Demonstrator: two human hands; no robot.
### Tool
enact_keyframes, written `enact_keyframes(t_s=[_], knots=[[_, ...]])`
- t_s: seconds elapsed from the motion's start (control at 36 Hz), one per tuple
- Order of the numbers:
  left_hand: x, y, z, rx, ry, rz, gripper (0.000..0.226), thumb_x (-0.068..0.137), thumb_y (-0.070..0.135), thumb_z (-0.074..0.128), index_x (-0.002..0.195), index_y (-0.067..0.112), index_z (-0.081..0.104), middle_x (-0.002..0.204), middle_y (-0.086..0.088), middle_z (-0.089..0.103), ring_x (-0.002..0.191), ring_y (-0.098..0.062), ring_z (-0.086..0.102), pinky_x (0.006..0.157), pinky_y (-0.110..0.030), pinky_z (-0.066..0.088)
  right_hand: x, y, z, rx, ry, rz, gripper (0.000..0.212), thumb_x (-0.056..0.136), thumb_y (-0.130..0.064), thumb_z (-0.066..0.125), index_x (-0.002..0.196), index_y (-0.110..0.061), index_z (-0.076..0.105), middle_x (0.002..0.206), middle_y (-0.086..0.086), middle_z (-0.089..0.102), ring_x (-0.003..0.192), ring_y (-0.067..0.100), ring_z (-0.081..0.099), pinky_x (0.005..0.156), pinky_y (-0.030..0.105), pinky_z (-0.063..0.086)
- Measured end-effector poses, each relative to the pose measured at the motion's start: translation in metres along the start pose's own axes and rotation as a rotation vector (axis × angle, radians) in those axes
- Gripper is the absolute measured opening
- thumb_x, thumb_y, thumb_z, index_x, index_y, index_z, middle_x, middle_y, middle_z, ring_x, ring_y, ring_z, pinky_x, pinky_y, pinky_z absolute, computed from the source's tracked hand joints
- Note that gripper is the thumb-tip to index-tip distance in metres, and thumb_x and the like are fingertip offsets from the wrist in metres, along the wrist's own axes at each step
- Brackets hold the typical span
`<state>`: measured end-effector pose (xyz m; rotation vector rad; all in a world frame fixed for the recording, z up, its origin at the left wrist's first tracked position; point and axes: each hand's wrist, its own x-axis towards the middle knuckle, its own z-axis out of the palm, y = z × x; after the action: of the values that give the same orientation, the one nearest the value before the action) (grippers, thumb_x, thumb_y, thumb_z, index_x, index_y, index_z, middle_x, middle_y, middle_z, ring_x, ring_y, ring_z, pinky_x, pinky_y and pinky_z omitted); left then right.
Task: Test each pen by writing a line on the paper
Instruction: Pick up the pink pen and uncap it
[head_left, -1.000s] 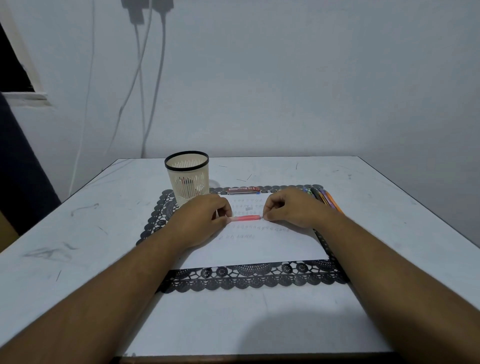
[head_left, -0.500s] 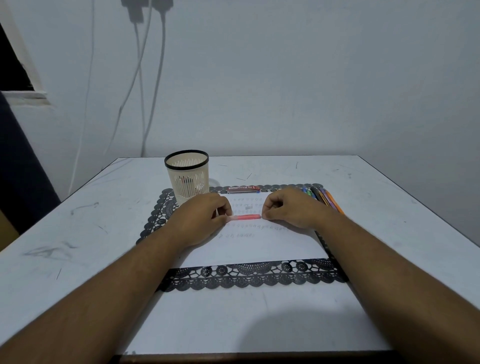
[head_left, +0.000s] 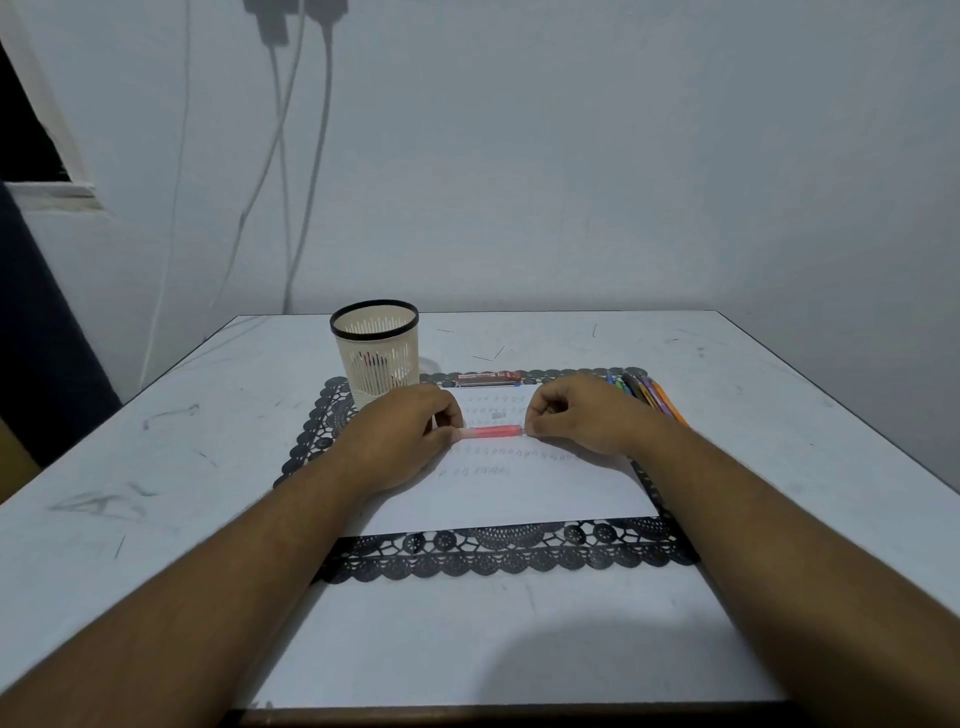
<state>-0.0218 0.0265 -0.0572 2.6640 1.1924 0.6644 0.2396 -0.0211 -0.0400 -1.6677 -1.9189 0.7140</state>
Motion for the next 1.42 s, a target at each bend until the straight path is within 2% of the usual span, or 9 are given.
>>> enact_keyframes(t_s=[0.28,0.53,0.67,0.81,0.97,1.14,1.28,1.33,1.42], knots=[[-0.001,0.002,-0.001,0.002,0.009,-0.003,0.004,0.097,0.032,0.068,0.096,0.029,0.069,0.088,0.019,0.06,0.08,0.001,0.056,0.063,-0.02,0.036,0.0,0.001,-0.002,-0.017,0.012,0.007,0.012,0.094,-0.019,0.076,0.084,-0.025,0.077,0.081,-0.01,0.074,0.071,-0.001,0.063,0.065,0.015,0.048],[-0.003,0.0,-0.003,0.008,0.039,-0.037,0.005,0.096,0.029,0.07,0.091,0.028,0.069,0.084,0.018,0.06,0.076,0.001,0.055,0.058,-0.018,0.034,0.001,0.008,-0.012,-0.048,0.075,0.039,0.011,0.094,-0.022,0.073,0.085,-0.025,0.078,0.079,-0.012,0.074,0.076,0.005,0.064,0.071,0.024,0.048],[-0.002,0.0,0.0,0.006,0.013,-0.012,0.004,0.096,0.031,0.07,0.092,0.03,0.068,0.086,0.02,0.059,0.078,0.004,0.053,0.062,-0.018,0.035,0.011,0.007,-0.005,-0.028,0.098,0.033,0.012,0.094,-0.02,0.074,0.083,-0.025,0.077,0.071,-0.023,0.071,0.066,-0.01,0.061,0.063,0.015,0.042],[-0.002,-0.001,0.0,-0.002,-0.015,0.027,0.004,0.096,0.03,0.07,0.093,0.031,0.068,0.087,0.02,0.059,0.08,0.003,0.054,0.066,-0.021,0.038,0.019,-0.002,0.009,0.052,0.115,0.004,0.007,0.092,-0.013,0.076,0.086,-0.015,0.078,0.082,-0.007,0.075,0.067,-0.008,0.064,0.057,0.006,0.043],[-0.001,-0.003,0.002,0.003,-0.014,0.039,0.003,0.095,0.031,0.07,0.094,0.031,0.068,0.087,0.02,0.058,0.08,0.003,0.054,0.066,-0.02,0.039,0.026,-0.007,0.018,-0.024,0.107,-0.001,0.007,0.092,-0.024,0.077,0.084,-0.023,0.078,0.082,-0.009,0.075,0.08,0.008,0.068,0.064,0.02,0.05],[0.0,0.003,0.005,-0.01,-0.001,0.057,0.002,0.097,0.031,0.069,0.095,0.029,0.069,0.087,0.018,0.06,0.082,0.001,0.055,0.067,-0.021,0.042,0.023,0.007,0.006,0.063,0.149,0.023,0.014,0.094,-0.02,0.073,0.081,-0.021,0.079,0.081,-0.017,0.075,0.078,-0.01,0.064,0.068,0.018,0.045],[-0.001,0.006,0.007,-0.023,0.012,0.054,0.005,0.096,0.035,0.068,0.1,0.032,0.069,0.089,0.019,0.059,0.082,0.002,0.054,0.068,-0.022,0.045,0.036,0.014,-0.008,0.0,0.255,0.024,0.011,0.096,-0.02,0.07,0.088,-0.021,0.077,0.07,-0.021,0.066,0.067,-0.006,0.058,0.059,0.014,0.037],[-0.002,0.004,0.006,-0.023,0.011,0.047,0.005,0.095,0.037,0.069,0.099,0.033,0.068,0.089,0.019,0.059,0.082,0.001,0.055,0.069,-0.024,0.047,0.047,0.013,-0.009,-0.031,0.296,0.034,0.006,0.094,-0.02,0.071,0.092,-0.023,0.075,0.077,-0.014,0.063,0.068,0.001,0.055,0.06,0.02,0.036],[-0.001,-0.002,0.004,-0.02,-0.009,0.054,0.002,0.095,0.036,0.069,0.094,0.034,0.068,0.088,0.018,0.059,0.083,-0.001,0.055,0.07,-0.025,0.048,0.062,0.009,-0.009,-0.069,0.278,0.029,0.015,0.094,-0.023,0.072,0.109,-0.025,0.073,0.101,-0.004,0.07,0.089,0.012,0.061,0.069,0.023,0.041]])
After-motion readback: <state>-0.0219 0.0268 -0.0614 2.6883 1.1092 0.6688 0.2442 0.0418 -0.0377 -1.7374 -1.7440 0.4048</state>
